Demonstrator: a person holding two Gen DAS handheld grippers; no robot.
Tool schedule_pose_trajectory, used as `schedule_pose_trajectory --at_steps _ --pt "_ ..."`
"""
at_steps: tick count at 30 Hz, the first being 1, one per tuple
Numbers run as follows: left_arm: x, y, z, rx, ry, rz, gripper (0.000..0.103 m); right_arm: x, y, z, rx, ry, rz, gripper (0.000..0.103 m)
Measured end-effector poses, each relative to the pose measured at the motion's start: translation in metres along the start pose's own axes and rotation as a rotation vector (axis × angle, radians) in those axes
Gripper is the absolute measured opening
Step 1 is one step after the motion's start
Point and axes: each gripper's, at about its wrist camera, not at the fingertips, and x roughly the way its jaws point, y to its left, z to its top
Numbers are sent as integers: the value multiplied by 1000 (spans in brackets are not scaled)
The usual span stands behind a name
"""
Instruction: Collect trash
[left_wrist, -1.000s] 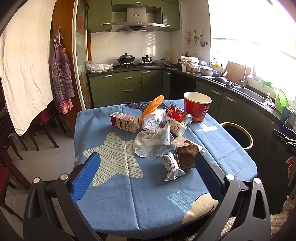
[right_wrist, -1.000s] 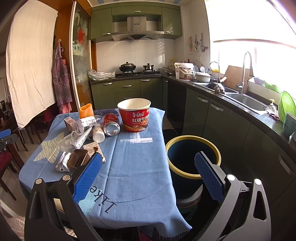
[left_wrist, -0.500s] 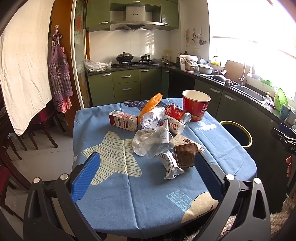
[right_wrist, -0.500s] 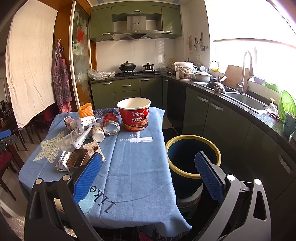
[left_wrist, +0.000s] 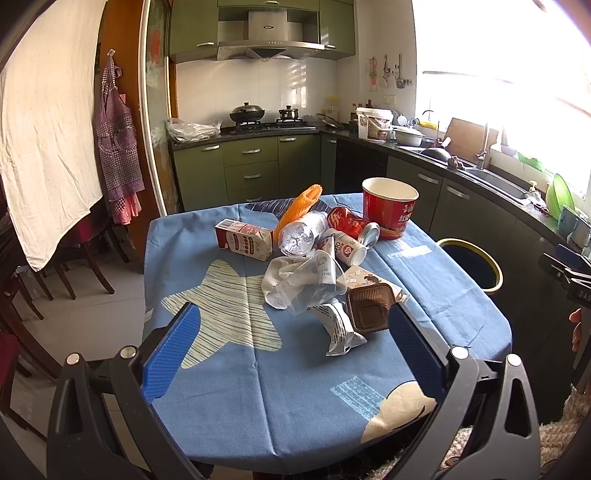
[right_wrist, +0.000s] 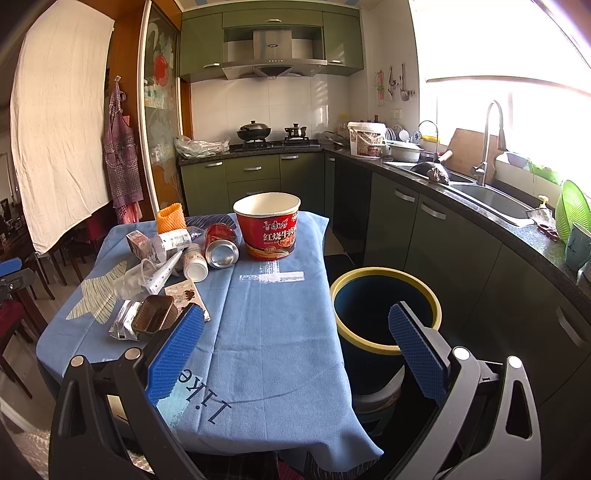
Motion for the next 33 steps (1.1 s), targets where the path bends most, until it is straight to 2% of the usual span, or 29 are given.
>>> schedule_pose_trajectory --at_steps 12,18,22,24,27,33 --pt "4 -1 -1 2 11 -1 97 4 -1 -2 0 8 -2 99" --pt "20 8 10 -13 33 -13 97 15 0 6 -24 29 0 99" --pt "43 16 30 -16 38 -7 97 33 -1 26 -52 51 13 99" --pt "60 21 43 -20 47 -11 97 49 -4 39 -40 92 27 99" --pt "89 31 62 -56 78 -40 97 80 -10 64 -2 172 95 99" --pt "154 43 93 -101 142 -79 97 145 -9 121 -17 281 104 99"
